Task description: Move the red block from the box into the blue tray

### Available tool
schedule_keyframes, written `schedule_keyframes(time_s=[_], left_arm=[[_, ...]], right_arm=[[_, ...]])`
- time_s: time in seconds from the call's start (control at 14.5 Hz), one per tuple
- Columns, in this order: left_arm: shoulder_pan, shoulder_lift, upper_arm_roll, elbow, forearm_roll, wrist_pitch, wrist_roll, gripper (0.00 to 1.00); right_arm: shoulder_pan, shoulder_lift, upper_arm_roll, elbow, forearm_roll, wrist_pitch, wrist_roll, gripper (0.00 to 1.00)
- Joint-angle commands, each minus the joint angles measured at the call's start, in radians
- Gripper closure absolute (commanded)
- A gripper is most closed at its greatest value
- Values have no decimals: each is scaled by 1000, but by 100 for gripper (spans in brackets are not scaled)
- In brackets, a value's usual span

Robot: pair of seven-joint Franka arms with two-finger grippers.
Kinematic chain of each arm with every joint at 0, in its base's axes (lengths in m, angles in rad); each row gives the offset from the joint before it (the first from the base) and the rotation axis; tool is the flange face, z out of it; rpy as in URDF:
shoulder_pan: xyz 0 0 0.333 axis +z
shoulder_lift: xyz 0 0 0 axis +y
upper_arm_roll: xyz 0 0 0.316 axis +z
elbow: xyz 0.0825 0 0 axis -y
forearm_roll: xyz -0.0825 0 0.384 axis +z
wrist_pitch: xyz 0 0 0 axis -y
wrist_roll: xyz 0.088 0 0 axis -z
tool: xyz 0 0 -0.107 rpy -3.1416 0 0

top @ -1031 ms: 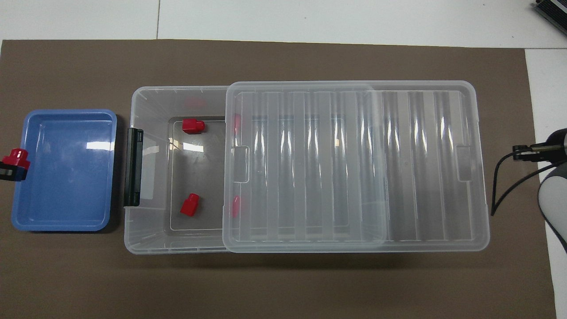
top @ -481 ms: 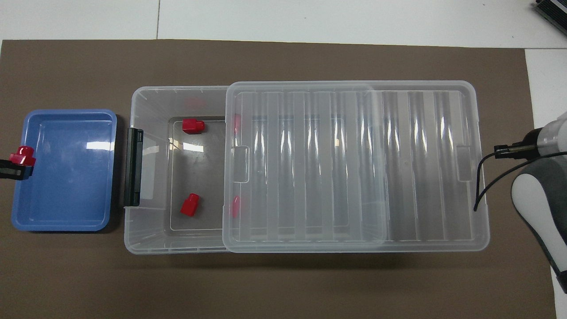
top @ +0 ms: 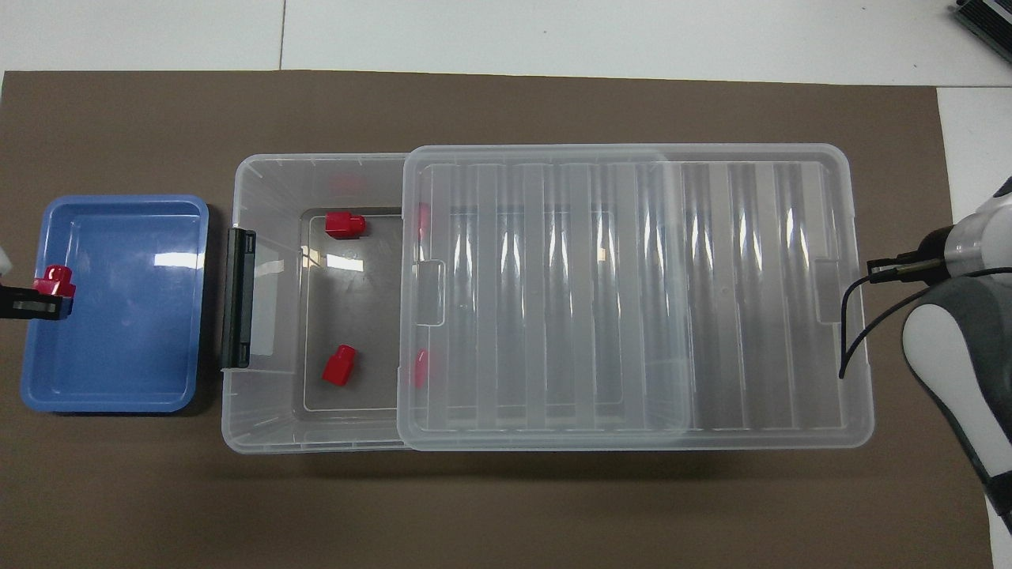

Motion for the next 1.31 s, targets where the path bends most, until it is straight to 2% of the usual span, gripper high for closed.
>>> schedule_keyframes(time_s=[0.0, 0.21, 0.48, 0.76, 1.24], left_arm=[[23, 10, -9, -39, -10, 67, -10, 96], [8, 42, -9, -82, -76, 153, -91, 96], [-70, 47, -10, -90, -76, 159, -291, 96], [-72, 49, -10, -137, -76, 231, -288, 96], [-30, 91, -9, -142, -76, 300, -171, 96]], right_arm=[[15, -2, 4, -11, 32, 25, -29, 100], [38, -2, 4, -9, 52, 25, -29, 100], [81, -2, 5, -6, 72, 25, -18, 100], [119, 1, 5, -3, 74, 22, -15, 100], [193, 4, 5, 1, 113, 26, 92, 100]])
